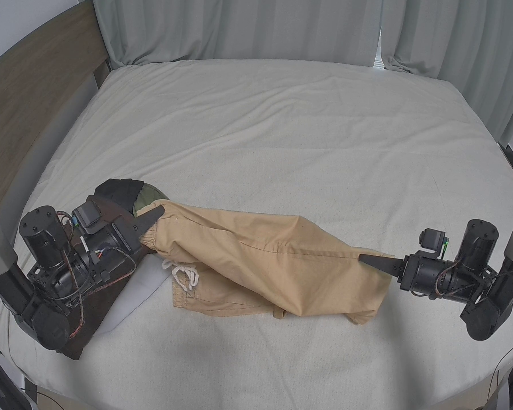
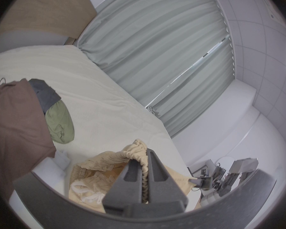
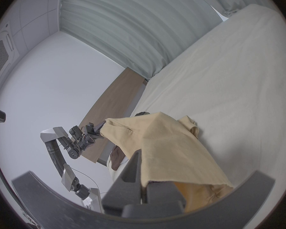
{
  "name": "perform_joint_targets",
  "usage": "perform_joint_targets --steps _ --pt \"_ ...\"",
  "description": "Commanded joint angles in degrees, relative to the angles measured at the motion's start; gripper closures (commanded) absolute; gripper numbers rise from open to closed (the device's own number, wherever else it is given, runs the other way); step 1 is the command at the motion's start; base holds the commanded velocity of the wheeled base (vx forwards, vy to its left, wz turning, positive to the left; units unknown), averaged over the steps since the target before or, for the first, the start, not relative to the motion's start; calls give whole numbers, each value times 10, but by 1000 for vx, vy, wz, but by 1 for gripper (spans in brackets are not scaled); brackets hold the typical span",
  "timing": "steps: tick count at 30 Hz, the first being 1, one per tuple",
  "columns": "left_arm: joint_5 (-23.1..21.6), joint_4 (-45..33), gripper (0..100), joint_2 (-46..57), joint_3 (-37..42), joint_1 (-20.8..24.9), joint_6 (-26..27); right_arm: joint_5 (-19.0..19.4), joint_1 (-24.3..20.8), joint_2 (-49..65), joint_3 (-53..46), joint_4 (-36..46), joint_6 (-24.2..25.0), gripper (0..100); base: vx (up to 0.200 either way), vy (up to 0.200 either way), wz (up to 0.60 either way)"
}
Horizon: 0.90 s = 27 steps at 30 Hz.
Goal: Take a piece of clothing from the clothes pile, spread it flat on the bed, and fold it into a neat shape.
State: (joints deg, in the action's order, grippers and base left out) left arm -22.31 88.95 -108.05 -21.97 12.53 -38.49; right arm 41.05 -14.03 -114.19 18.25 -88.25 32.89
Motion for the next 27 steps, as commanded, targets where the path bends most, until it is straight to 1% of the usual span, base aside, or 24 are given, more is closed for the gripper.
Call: perform_joint_targets --steps 1,4,6,13,17,20,23,27 --pt "-9 0 100 -3 0 0 17 0 0 38 -3 0 1 100 0 0 0" --pt "-12 1 100 -10 2 -1 61 0 0 55 -2 0 1 100 0 0 0" --pt "-13 1 100 -8 4 -1 75 0 0 61 -2 0 0 100 0 0 0" --pt "-17 1 100 -8 3 -10 87 0 4 67 0 0 0 100 0 0 0" --pt "-27 0 100 -8 3 -18 117 -1 2 68 5 -1 -2 100 0 0 0" --pt "-44 0 100 -6 5 -30 143 -2 4 70 16 -1 -1 100 0 0 0" --pt "-54 0 100 -8 3 -39 146 -2 6 76 26 0 2 100 0 0 0" --pt "-54 0 100 -9 -1 -41 147 -2 9 76 34 -1 2 100 0 0 0"
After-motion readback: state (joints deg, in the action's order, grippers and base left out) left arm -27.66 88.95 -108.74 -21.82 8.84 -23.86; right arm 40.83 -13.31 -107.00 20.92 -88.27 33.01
